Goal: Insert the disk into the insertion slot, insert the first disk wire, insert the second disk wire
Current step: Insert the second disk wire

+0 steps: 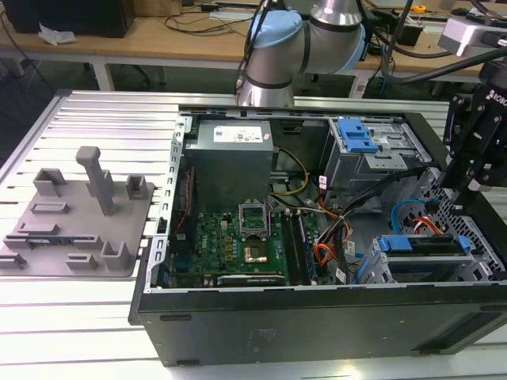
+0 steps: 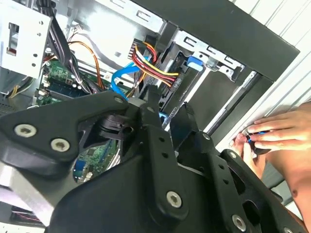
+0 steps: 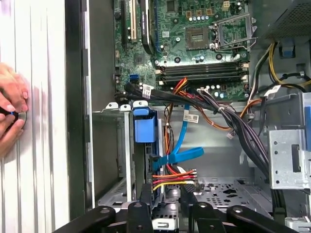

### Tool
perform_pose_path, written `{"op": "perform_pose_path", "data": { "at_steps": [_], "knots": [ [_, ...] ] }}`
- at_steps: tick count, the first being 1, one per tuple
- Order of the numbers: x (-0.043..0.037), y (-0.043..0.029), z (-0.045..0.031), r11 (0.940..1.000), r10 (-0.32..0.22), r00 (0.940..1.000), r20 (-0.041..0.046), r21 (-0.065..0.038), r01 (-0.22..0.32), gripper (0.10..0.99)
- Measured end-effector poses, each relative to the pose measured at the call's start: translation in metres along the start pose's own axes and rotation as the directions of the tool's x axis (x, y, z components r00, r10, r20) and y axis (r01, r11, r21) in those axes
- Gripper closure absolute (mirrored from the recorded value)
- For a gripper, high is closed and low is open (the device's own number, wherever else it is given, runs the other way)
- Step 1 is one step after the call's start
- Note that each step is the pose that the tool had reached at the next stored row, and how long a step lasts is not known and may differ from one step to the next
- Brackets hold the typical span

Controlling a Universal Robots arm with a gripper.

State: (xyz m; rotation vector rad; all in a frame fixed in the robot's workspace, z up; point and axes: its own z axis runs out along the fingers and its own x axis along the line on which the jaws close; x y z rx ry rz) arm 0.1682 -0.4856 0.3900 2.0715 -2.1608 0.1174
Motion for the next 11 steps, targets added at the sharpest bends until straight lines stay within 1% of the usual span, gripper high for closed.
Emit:
{"op": "perform_pose_path", "data": {
  "at_steps": [1, 2, 3, 4, 5, 6, 7, 11],
  "knots": [
    [-0.0003, 0.0005, 0.0000, 1.0000, 0.000, 1.0000, -0.0019, 0.000, 0.000, 0.710],
    [-0.0007, 0.0012, -0.0001, 1.0000, 0.000, 1.0000, -0.0062, 0.000, 0.000, 0.710],
    [-0.0010, 0.0024, -0.0001, 1.0000, 0.000, 0.9999, -0.0134, 0.001, 0.000, 0.710],
    [-0.0013, 0.0039, -0.0001, 1.0000, -0.004, 0.9995, -0.0308, 0.002, 0.004, 0.710],
    [-0.0018, 0.0070, 0.0000, 0.9999, -0.012, 0.9983, -0.0574, 0.004, 0.012, 0.710],
    [-0.0023, 0.0091, 0.0001, 0.9999, -0.013, 0.9979, -0.0641, 0.005, 0.014, 0.710],
    [-0.0029, 0.0115, 0.0002, 0.9999, -0.015, 0.9975, -0.0687, 0.005, 0.015, 0.710],
    [-0.0050, 0.0190, 0.0009, 0.9997, -0.021, 0.9963, -0.0836, 0.007, 0.021, 0.710]
  ]
}}
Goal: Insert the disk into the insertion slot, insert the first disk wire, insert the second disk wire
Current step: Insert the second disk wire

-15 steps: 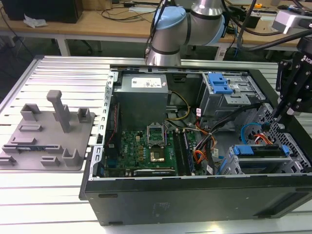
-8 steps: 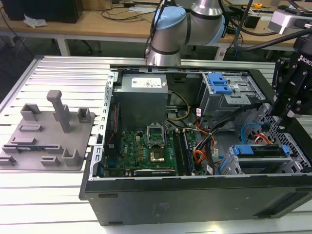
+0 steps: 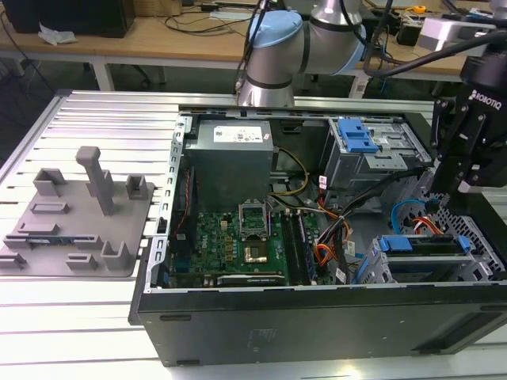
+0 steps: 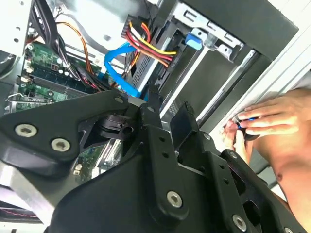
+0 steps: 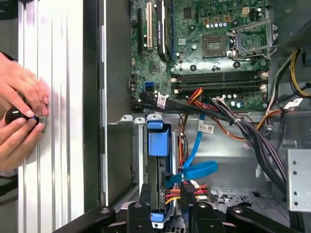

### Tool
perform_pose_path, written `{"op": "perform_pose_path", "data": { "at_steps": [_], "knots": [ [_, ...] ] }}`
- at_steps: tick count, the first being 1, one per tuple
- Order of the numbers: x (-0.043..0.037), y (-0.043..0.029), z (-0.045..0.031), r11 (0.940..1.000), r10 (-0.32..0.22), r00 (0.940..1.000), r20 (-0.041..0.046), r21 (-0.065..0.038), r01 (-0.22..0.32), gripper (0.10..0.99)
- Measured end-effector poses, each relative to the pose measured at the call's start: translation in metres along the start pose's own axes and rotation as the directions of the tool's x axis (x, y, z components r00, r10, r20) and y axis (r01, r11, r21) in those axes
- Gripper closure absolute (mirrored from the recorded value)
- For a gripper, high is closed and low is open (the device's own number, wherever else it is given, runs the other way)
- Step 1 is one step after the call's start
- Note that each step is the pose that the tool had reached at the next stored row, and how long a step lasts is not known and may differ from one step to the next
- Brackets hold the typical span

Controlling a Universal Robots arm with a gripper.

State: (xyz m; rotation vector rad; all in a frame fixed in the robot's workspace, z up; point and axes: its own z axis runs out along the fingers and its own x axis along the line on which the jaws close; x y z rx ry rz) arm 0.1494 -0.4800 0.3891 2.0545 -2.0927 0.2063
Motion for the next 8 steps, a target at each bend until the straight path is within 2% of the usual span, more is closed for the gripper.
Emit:
{"op": "perform_pose_path", "data": {
  "at_steps": [3, 7, 8],
  "knots": [
    [-0.0010, 0.0060, 0.0027, 1.0000, -0.006, 1.0000, -0.0049, 0.002, 0.006, 0.710],
    [-0.0020, 0.0073, 0.0058, 0.9999, -0.016, 0.9999, -0.0067, 0.004, 0.016, 0.725],
    [-0.0023, 0.0074, 0.0066, 0.9998, -0.021, 0.9997, -0.0083, 0.005, 0.021, 0.800]
  ]
}}
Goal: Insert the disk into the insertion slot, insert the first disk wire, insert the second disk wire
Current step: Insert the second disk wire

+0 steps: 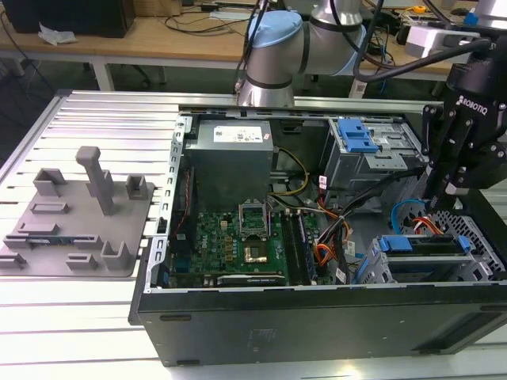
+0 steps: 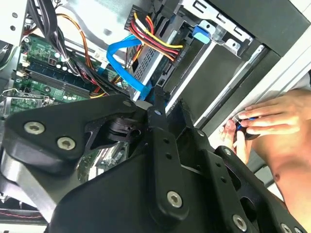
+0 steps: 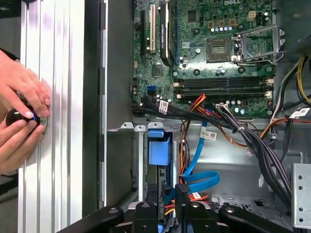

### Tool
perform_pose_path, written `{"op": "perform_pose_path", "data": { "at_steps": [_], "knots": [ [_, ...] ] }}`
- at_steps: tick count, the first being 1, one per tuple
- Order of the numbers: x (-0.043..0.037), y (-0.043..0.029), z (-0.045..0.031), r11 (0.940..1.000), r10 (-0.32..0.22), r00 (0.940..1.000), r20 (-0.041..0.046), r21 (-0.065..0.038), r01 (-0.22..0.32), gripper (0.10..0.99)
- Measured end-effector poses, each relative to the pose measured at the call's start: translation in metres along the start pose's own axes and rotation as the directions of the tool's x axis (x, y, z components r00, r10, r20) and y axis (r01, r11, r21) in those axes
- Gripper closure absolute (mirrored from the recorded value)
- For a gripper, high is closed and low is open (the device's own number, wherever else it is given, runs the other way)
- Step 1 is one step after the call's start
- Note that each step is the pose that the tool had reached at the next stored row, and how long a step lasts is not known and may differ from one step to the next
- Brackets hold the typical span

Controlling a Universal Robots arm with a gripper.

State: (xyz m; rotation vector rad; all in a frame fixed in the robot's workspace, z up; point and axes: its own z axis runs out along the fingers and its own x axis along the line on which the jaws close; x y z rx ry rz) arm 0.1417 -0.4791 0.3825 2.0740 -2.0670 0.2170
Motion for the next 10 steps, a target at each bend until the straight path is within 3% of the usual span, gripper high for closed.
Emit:
{"op": "perform_pose_path", "data": {
  "at_steps": [7, 10],
  "knots": [
    [-0.0016, 0.0001, 0.0039, 0.9997, -0.024, 0.9997, -0.0078, 0.006, 0.024, 0.800],
    [-0.0040, 0.0008, 0.0051, 0.9995, -0.029, 0.9994, -0.0171, 0.007, 0.029, 0.800]
  ]
}}
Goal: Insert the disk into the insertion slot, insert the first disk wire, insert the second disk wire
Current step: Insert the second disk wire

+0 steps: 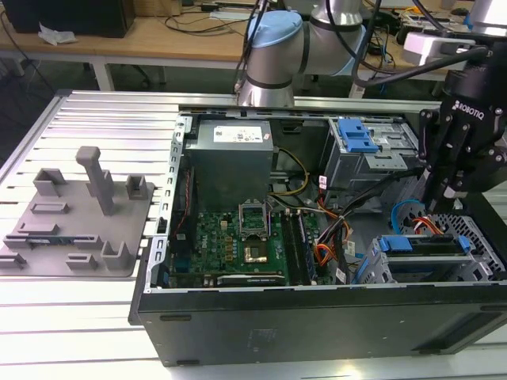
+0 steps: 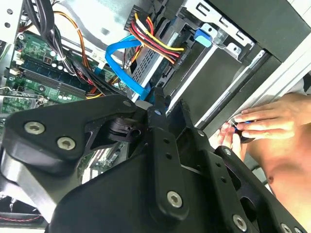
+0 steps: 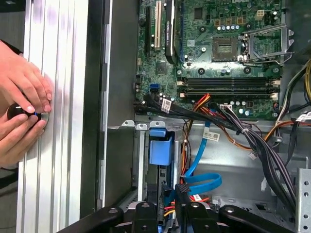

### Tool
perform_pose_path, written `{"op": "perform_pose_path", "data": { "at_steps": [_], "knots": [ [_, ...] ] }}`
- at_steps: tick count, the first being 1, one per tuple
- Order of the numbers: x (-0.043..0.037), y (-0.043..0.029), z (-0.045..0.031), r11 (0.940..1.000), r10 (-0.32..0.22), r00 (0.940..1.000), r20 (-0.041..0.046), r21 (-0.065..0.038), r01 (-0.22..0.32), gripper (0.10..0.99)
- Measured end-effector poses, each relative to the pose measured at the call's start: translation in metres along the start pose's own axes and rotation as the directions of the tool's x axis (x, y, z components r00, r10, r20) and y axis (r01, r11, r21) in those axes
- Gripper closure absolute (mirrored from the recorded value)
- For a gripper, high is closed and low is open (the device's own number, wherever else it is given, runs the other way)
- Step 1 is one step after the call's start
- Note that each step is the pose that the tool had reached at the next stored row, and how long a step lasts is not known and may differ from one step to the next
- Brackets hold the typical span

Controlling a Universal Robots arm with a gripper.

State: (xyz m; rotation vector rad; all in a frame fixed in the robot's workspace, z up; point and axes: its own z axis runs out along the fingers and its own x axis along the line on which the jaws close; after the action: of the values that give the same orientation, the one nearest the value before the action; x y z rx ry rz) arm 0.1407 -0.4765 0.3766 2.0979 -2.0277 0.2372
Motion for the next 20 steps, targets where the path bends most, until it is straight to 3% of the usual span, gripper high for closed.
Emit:
{"op": "perform_pose_path", "data": {
  "at_steps": [2, 4, 7, 9, 10, 13, 17, 20],
  "knots": [
    [-0.0025, 0.0004, -0.0001, 1.0000, -0.002, 1.0000, -0.0093, 0.000, 0.002, 0.816],
    [-0.0046, 0.0005, 0.0001, 1.0000, -0.004, 0.9998, -0.0186, 0.001, 0.004, 0.925],
    [-0.0057, 0.0005, 0.0009, 1.0000, -0.007, 0.9996, -0.0286, 0.001, 0.007, 0.925],
    [-0.0059, 0.0005, 0.0008, 1.0000, -0.007, 0.9995, -0.0295, 0.002, 0.007, 0.925],
    [-0.0054, 0.0006, 0.0010, 1.0000, -0.006, 1.0000, -0.0049, 0.007, 0.006, 0.925],
    [-0.0033, 0.0005, 0.0015, 0.9999, -0.007, 0.9991, 0.0412, 0.013, 0.006, 0.925],
    [0.0054, 0.0008, 0.0039, 0.9998, -0.008, 0.9967, 0.0803, 0.016, 0.007, 0.925],
    [0.0118, 0.0010, 0.0057, 0.9998, -0.009, 0.9946, 0.1039, 0.018, 0.007, 0.925]
  ]
}}
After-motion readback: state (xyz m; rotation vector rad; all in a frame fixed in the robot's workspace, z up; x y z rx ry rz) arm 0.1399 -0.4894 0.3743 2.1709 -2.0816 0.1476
